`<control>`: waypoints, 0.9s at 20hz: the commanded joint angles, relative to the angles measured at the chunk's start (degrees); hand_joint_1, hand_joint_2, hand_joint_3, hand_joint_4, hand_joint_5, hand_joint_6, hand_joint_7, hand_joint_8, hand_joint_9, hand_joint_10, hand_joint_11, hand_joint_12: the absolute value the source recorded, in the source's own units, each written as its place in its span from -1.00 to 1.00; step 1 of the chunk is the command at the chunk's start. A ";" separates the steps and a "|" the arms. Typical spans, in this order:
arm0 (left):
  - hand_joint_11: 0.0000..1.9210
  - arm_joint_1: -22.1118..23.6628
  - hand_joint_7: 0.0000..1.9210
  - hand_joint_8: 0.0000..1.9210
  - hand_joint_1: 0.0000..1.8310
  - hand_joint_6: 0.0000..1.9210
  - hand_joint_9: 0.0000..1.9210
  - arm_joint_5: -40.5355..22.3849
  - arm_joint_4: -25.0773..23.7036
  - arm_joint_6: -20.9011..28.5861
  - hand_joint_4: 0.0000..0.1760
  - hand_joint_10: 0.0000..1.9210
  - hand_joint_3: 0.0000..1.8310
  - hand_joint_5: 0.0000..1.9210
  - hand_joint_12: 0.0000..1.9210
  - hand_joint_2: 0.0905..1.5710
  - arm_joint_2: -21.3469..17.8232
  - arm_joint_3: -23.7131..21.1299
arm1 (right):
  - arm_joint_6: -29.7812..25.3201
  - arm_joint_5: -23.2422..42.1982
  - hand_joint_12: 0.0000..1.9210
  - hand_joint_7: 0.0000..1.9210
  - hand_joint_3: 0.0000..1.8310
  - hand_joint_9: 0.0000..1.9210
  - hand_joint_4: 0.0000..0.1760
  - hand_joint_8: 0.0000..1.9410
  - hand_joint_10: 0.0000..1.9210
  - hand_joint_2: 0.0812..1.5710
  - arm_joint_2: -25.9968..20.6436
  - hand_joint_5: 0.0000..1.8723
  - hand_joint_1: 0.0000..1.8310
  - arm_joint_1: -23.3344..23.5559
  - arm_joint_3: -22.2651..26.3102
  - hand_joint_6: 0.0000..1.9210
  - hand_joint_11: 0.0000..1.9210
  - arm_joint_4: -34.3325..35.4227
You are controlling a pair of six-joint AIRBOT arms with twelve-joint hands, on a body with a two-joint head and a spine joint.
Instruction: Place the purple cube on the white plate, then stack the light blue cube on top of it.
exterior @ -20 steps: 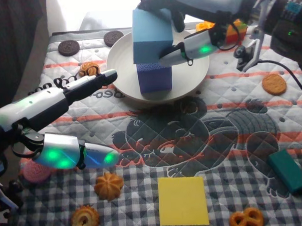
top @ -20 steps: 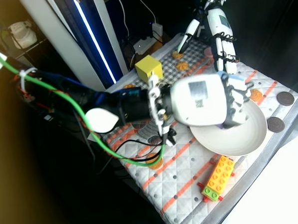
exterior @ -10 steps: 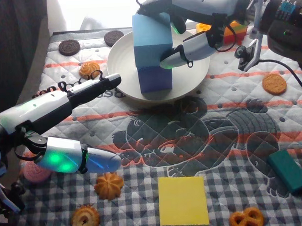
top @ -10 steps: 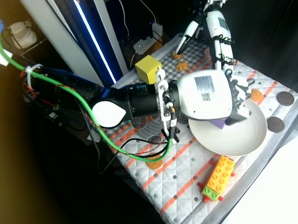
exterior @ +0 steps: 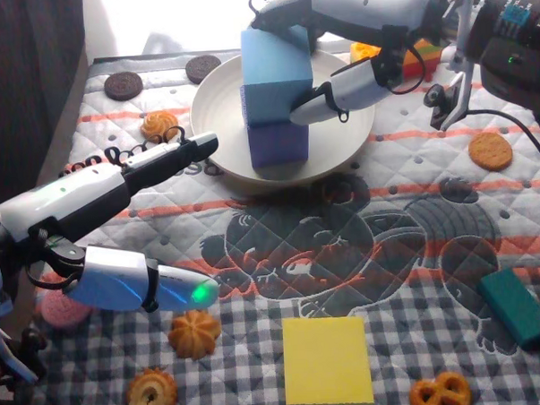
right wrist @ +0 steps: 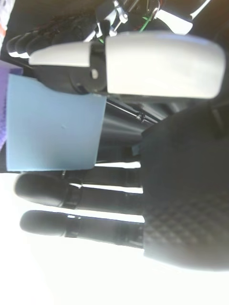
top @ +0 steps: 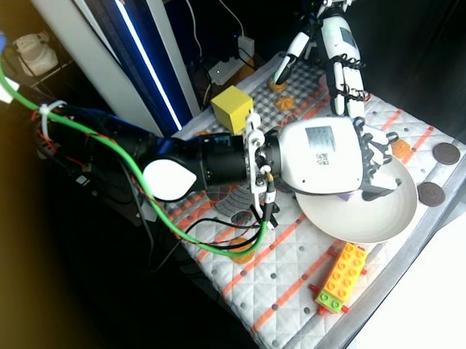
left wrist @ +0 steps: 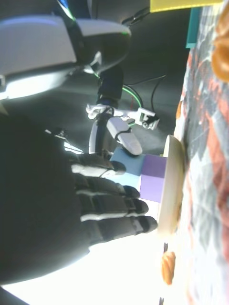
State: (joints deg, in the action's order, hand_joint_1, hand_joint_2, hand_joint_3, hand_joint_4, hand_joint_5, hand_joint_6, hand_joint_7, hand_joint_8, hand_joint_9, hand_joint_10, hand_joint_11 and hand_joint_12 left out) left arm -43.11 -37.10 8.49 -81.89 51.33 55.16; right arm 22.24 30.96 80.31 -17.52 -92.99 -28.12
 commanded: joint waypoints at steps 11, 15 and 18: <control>-1.00 0.19 -1.00 -1.00 -0.19 -1.00 -0.97 -7.39 0.07 0.53 1.00 -1.00 -1.00 -0.99 -0.94 -0.04 -0.20 -0.17 | -0.04 5.23 0.08 -0.86 -1.00 -0.76 0.73 -1.00 -1.00 0.13 -0.54 -0.81 0.07 -0.10 0.37 -1.00 -1.00 2.08; -1.00 0.02 -0.99 -1.00 -0.17 -1.00 -0.94 -8.24 0.51 0.54 1.00 -0.99 -1.00 -0.98 -0.95 -0.06 -0.25 -0.14 | -0.04 9.03 -0.74 -1.00 -1.00 -1.00 1.00 -1.00 -1.00 0.00 -1.78 -1.00 -0.14 -0.70 1.11 -1.00 -1.00 4.99; -1.00 -0.68 -1.00 -1.00 -0.15 -1.00 -0.95 -11.28 1.29 0.87 1.00 -1.00 -0.99 -0.99 -1.00 -0.06 -1.54 -0.60 | 0.16 15.94 -1.00 -1.00 -1.00 -1.00 1.00 -1.00 -1.00 -0.05 -7.46 -1.00 -0.25 -2.78 4.43 -1.00 -1.00 9.27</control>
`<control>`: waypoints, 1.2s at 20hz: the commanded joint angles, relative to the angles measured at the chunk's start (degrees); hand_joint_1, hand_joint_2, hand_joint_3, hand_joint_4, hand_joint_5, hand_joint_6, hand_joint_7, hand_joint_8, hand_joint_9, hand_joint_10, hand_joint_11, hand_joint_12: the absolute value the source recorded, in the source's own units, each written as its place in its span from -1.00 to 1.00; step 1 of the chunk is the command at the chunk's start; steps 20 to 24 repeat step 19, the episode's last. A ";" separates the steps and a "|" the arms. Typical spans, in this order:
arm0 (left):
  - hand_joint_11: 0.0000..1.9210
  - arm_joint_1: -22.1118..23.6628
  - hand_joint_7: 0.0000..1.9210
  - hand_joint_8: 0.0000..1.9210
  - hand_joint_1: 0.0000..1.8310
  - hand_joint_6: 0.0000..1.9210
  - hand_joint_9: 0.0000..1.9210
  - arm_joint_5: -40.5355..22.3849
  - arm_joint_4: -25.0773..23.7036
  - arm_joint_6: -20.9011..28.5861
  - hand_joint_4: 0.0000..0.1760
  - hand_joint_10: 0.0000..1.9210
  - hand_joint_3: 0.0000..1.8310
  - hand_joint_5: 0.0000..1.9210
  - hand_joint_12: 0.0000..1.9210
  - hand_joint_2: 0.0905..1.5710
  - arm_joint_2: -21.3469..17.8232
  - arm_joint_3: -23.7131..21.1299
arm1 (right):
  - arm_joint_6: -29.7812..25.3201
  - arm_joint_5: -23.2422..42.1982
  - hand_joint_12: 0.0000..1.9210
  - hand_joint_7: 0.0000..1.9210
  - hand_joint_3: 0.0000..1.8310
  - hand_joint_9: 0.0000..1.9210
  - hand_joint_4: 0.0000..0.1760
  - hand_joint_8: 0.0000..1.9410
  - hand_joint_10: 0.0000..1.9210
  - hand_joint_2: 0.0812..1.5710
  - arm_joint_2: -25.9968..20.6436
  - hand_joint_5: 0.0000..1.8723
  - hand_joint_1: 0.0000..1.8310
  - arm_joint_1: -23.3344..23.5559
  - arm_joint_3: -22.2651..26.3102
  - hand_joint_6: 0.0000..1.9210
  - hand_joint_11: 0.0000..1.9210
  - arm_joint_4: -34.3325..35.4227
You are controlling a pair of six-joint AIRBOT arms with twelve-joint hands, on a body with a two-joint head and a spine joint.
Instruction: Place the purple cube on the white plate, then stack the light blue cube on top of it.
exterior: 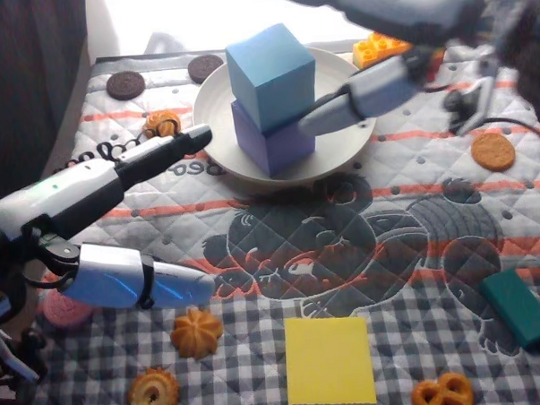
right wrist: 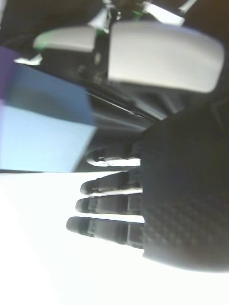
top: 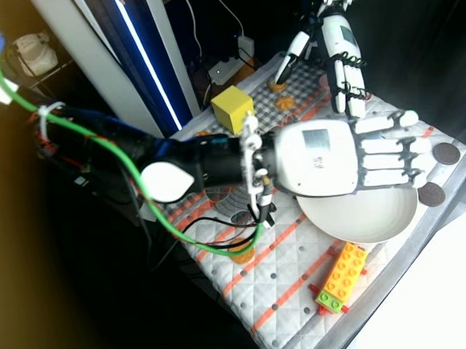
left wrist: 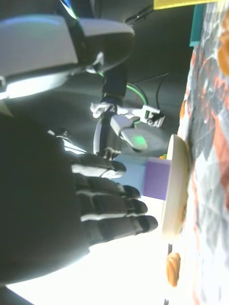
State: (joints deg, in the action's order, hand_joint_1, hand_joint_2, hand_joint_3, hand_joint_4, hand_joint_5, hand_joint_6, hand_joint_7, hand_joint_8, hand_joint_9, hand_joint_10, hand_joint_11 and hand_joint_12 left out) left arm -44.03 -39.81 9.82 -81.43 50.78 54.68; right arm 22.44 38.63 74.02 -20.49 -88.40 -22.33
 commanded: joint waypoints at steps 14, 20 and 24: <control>-0.99 -16.15 -1.00 -1.00 -0.29 -1.00 -1.00 -52.59 5.95 28.72 0.19 -1.00 -0.96 -1.00 -0.99 0.08 -9.16 -3.04 | 9.06 58.34 -1.00 -0.99 -0.98 -0.98 0.67 -1.00 -1.00 0.19 -24.32 -1.00 -0.02 -41.08 24.93 -1.00 -1.00 32.69; -1.00 -19.38 -1.00 -1.00 -0.98 -1.00 -1.00 -59.38 5.00 41.60 -0.36 -1.00 -0.98 -1.00 -1.00 0.65 -5.64 -1.09 | 10.73 62.37 -0.99 -1.00 -1.00 -1.00 0.96 -1.00 -1.00 0.54 -24.91 -1.00 -0.98 -38.71 28.68 -1.00 -0.99 26.32; -1.00 -19.38 -1.00 -1.00 -0.98 -1.00 -1.00 -59.38 5.00 41.60 -0.36 -1.00 -0.98 -1.00 -1.00 0.65 -5.64 -1.09 | 10.73 62.37 -0.99 -1.00 -1.00 -1.00 0.96 -1.00 -1.00 0.54 -24.91 -1.00 -0.98 -38.71 28.68 -1.00 -0.99 26.32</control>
